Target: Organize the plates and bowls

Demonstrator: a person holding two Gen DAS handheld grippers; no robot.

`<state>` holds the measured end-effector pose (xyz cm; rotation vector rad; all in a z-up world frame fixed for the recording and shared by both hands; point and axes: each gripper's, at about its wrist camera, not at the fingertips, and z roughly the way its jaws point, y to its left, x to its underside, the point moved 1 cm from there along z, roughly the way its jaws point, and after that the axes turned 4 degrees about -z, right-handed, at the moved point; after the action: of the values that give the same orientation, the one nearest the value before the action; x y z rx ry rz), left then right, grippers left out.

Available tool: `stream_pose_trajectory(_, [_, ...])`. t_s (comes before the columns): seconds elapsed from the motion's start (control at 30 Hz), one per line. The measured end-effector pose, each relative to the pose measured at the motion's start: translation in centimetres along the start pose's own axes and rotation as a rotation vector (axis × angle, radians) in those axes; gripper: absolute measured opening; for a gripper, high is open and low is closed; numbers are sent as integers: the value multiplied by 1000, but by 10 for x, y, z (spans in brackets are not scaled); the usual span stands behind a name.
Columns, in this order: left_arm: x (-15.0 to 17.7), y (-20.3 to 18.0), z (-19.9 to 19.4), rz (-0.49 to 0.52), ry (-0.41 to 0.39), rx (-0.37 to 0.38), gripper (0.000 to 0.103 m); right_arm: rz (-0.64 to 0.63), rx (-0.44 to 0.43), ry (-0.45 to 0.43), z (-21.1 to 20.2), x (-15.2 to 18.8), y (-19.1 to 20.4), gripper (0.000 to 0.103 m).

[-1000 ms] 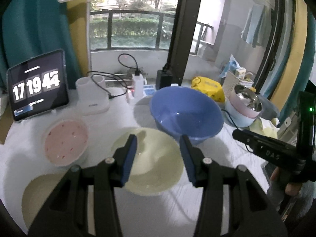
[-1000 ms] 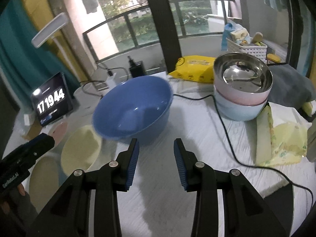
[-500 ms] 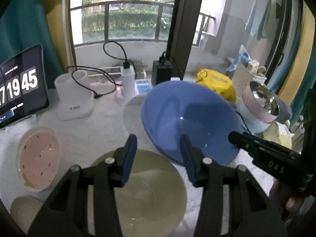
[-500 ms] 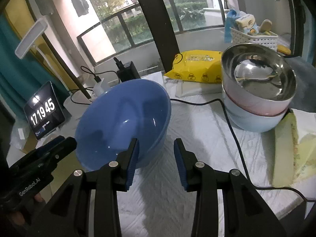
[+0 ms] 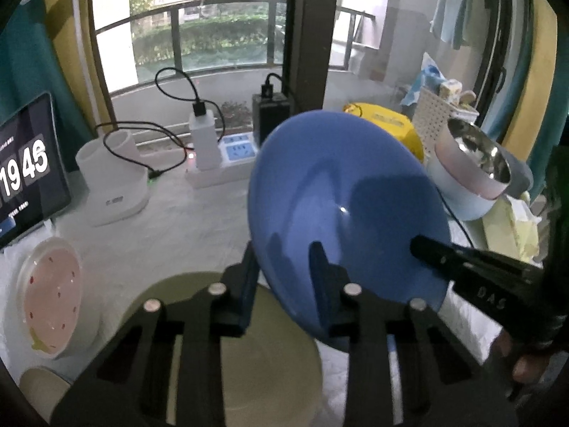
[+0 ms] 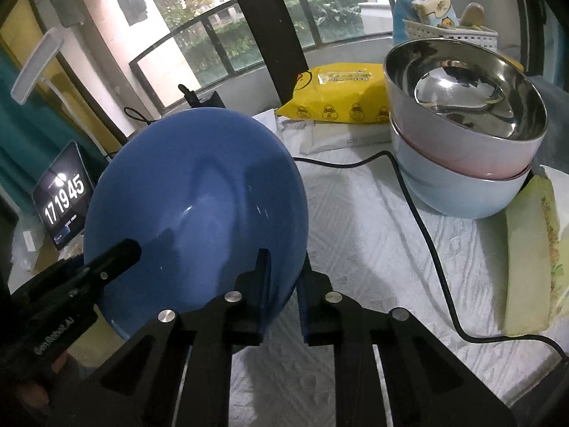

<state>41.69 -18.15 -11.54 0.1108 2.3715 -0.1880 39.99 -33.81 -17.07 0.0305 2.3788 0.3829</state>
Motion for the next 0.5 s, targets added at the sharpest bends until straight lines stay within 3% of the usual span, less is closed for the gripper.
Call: stream_pose_trajectory(0.5, [4, -10, -35, 13, -41, 35, 24, -23, 23, -71, -46, 5, 8, 14])
